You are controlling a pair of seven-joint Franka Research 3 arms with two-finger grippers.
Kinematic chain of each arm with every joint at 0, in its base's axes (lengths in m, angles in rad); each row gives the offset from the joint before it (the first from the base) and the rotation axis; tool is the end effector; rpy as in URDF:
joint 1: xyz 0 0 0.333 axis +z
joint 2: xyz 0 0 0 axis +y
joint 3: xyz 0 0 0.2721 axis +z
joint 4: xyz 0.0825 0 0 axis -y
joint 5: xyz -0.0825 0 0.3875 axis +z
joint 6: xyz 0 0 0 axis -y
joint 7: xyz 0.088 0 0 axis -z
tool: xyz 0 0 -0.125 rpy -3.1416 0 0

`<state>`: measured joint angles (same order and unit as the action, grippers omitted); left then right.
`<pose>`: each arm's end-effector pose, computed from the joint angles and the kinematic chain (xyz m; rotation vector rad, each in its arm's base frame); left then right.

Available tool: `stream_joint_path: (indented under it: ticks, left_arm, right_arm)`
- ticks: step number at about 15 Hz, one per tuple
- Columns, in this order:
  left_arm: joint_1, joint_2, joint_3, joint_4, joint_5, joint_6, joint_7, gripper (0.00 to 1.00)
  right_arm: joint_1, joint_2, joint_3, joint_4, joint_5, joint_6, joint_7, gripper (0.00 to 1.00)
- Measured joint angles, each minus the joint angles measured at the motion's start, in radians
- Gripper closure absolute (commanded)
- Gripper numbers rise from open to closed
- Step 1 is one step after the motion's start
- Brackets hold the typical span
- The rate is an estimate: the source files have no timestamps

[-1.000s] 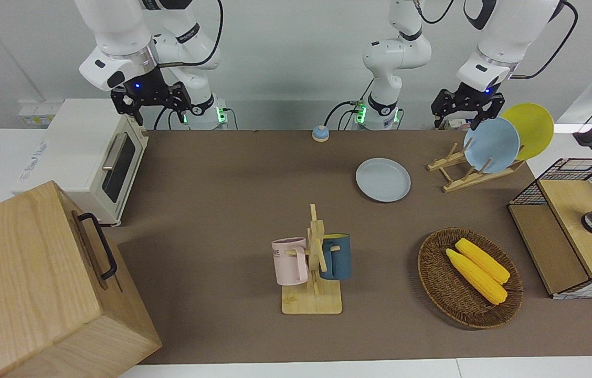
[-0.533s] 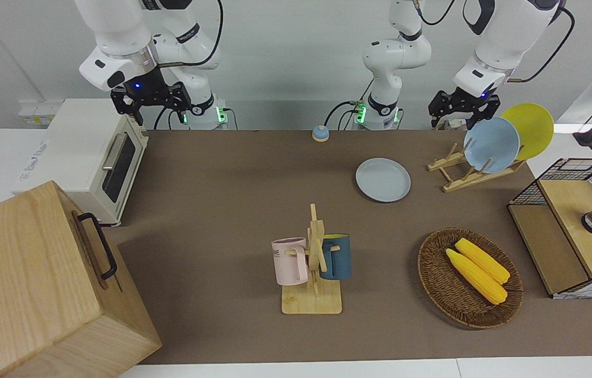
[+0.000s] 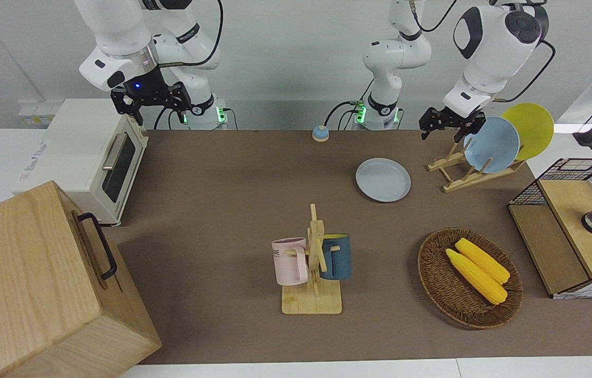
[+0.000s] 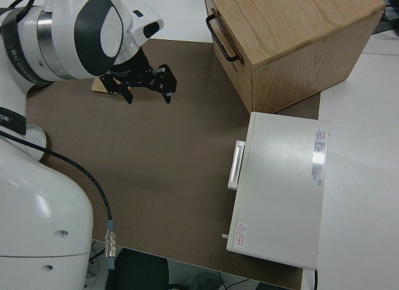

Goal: Pick gray plate from table and place it on lower plate rack with left arm
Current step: 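Move the left gripper to the near edge of the gray plate, then close the left gripper on the gray plate's rim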

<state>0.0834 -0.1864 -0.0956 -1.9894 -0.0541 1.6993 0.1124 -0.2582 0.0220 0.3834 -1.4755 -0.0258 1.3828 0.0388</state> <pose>0.5014 -0.0139 0.4730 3.0918 -0.1738 -0.1588 0.5381 0.0620 0.5805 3.1075 0.1297 -0.1733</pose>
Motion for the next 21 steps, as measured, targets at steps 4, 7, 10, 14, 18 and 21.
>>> stream_joint_path:
  ticks: [4, 7, 10, 14, 18, 21]
  left_arm:
    - [-0.001, -0.022, -0.003, -0.097, -0.003, 0.095, -0.032, 0.01]
    - [-0.001, -0.038, -0.004, -0.175, -0.004, 0.16, -0.037, 0.01]
    - [-0.001, -0.043, -0.004, -0.271, -0.004, 0.251, -0.038, 0.01]
    - [-0.001, -0.047, -0.008, -0.396, -0.004, 0.39, -0.038, 0.01]
    - [-0.002, -0.051, -0.011, -0.468, -0.026, 0.474, -0.038, 0.01]
    - [-0.012, -0.053, -0.013, -0.528, -0.033, 0.562, -0.041, 0.01]
  right_arm:
    - [0.0, 0.0, 0.0, 0.0, 0.0, 0.0, 0.0, 0.017]
    - [0.0, 0.0, 0.0, 0.0, 0.0, 0.0, 0.0, 0.017]
    - [0.0, 0.0, 0.0, 0.0, 0.0, 0.0, 0.0, 0.017]
    - [0.0, 0.0, 0.0, 0.0, 0.0, 0.0, 0.0, 0.017]
    - [0.0, 0.0, 0.0, 0.0, 0.0, 0.0, 0.0, 0.017]
    - [0.0, 0.0, 0.0, 0.0, 0.0, 0.0, 0.0, 0.017]
